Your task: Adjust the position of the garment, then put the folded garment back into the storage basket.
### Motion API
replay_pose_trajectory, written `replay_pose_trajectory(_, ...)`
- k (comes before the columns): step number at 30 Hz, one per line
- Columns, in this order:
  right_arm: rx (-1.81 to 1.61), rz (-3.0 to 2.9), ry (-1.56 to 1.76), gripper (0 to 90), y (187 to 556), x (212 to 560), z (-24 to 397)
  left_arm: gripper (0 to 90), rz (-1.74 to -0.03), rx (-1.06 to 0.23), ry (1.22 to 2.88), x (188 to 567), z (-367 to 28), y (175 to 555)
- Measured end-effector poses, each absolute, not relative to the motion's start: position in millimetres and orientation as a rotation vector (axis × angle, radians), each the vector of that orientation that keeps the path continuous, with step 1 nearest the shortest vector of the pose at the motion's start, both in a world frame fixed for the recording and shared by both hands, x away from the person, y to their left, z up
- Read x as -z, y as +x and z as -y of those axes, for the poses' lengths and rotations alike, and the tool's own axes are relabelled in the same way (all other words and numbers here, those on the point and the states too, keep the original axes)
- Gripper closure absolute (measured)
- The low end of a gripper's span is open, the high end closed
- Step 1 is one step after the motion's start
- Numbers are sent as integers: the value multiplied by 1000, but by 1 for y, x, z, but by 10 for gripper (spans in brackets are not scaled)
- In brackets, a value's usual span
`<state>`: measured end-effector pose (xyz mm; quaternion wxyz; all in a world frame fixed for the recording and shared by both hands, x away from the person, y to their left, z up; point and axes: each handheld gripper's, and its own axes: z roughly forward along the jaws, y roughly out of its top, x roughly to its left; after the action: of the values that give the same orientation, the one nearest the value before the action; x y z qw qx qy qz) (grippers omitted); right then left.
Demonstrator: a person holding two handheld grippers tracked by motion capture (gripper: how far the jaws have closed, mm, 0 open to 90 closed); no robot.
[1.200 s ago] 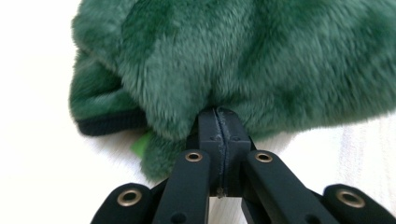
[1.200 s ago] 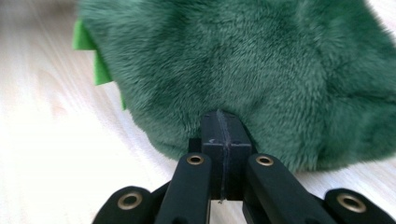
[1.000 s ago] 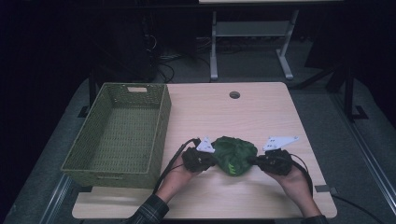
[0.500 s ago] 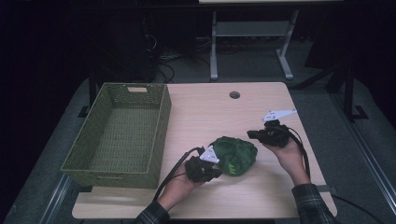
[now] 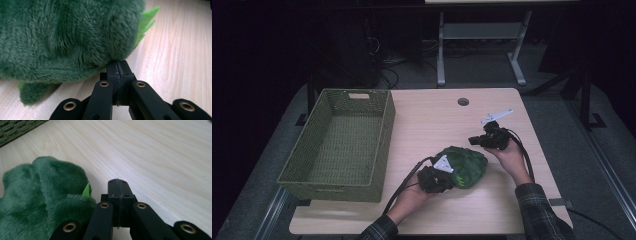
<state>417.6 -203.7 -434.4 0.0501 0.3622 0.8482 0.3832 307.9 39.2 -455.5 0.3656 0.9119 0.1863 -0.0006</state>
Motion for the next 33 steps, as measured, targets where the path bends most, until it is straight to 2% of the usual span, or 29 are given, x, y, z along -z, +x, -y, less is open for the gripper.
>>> replay_pose_trajectory(16, -1069, -2727, 1061, 900, 405, 445, 194, 897, -530, -64, 2359, 456, -54, 328)
replay_pose_trajectory(33, -1141, -2686, 1031, 900, 356, 449, 206, 897, -573, -126, 2360, 456, -71, 351)
